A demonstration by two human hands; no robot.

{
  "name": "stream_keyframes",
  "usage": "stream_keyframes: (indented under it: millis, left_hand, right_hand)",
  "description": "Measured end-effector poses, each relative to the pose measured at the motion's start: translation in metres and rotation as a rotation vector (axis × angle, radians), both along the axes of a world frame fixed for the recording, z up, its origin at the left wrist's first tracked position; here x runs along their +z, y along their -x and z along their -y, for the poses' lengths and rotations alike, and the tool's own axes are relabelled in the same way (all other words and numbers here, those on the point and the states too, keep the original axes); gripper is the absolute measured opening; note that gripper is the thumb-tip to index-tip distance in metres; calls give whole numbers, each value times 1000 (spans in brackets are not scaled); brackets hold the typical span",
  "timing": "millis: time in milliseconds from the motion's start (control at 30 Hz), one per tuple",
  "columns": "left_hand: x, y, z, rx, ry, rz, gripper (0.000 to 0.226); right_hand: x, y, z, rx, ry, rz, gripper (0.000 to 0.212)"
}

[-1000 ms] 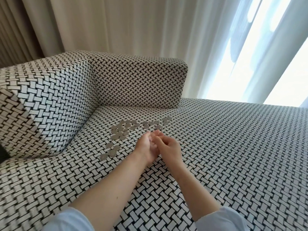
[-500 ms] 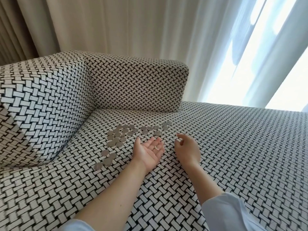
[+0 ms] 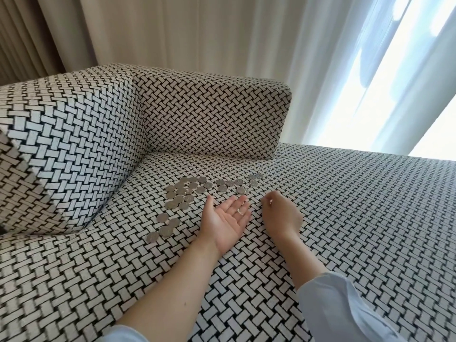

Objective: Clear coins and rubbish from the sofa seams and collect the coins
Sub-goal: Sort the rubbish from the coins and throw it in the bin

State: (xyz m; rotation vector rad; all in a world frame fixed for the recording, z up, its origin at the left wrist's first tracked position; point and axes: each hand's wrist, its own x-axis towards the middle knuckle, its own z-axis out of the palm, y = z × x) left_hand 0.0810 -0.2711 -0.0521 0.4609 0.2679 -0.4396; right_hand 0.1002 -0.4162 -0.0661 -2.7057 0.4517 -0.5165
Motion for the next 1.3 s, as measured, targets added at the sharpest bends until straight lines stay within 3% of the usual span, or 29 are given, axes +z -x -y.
stream_keyframes:
  millis: [167,300,400,600,733,967,1100,1300]
  left_hand:
    - [-2,2,0,3,50,1,71]
    - [-1,5,-3,14,80,-4,63]
    - [5,10,-1,59,112,-62,56]
    - [18,2,-9,203,8,-200,32]
    - [25,-5,-39,203,-67,-182,43]
    - [20,-16,-112,347,-92,-120,40]
    - [15,-24,-132,411,-101,-125,38]
    - [5,-29,-139,412,-41,-133,48]
  right_hand:
    - [-1,26,-15,252,-383,208,7]
    - [-6,38,-28,432,-393,269,14]
    - [0,39,-31,467,-431,222,6]
    - [24,36,-64,505,-751,336,2]
    - [34,18,-90,503,-787,284,12]
    - [14,-12,-120,510,-689,35,27]
    - [17,-30,-127,543,-410,-120,32]
    - [19,-46,-138,505,-128,-171,28]
